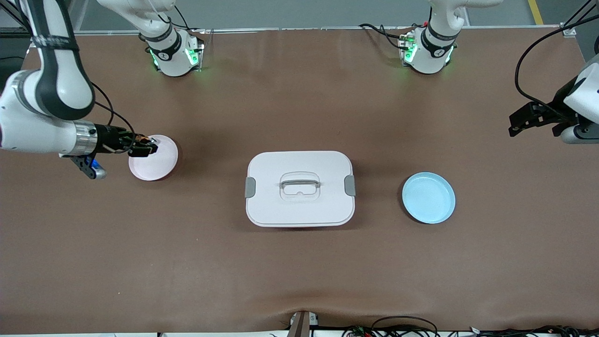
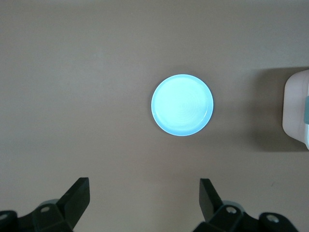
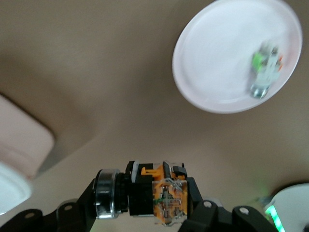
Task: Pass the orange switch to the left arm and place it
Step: 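Carry the switch above the white box with the right gripper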
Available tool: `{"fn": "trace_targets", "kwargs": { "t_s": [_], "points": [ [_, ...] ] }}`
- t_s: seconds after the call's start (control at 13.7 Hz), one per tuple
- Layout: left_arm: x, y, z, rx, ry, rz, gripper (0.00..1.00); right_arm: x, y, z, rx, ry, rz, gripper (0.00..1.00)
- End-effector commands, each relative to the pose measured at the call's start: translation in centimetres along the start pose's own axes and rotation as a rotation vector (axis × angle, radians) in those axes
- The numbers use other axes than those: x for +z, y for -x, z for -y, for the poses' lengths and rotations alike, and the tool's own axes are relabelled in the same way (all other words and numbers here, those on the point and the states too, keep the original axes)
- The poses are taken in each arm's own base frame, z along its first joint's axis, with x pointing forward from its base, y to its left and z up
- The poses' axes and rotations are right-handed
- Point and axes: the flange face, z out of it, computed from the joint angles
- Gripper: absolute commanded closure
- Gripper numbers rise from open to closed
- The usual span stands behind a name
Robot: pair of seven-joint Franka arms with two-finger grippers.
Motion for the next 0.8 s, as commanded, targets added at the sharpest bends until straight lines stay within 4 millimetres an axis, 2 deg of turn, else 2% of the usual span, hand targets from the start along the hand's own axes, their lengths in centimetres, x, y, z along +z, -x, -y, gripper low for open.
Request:
{"fn": "trace_targets", "kwargs": {
  "t_s": [0.0,0.22,0.44,0.73],
  "points": [
    [-0.3,-0.3,-0.1,0.0,0.015,-0.009,0.0,-1.0,4.6,6.7,0.111,-0.032,0.027,1.0],
    [0.2,-0.7,-0.9,0.013,0.017,-0.011,0.0,-0.6,12.1,15.1,0.23,-0.072,0.032,1.0],
    [0.2,-0.5,-2.5,0.034,0.05,-0.006,0.0,1.8,17.8,23.3,0.364,-0.103,0.028,1.0],
    [0.5,-0.3,-4.6,0.019,0.246,0.012,0.0,4.2,22.3,31.3,0.52,-0.149,0.083,1.0]
  ]
}}
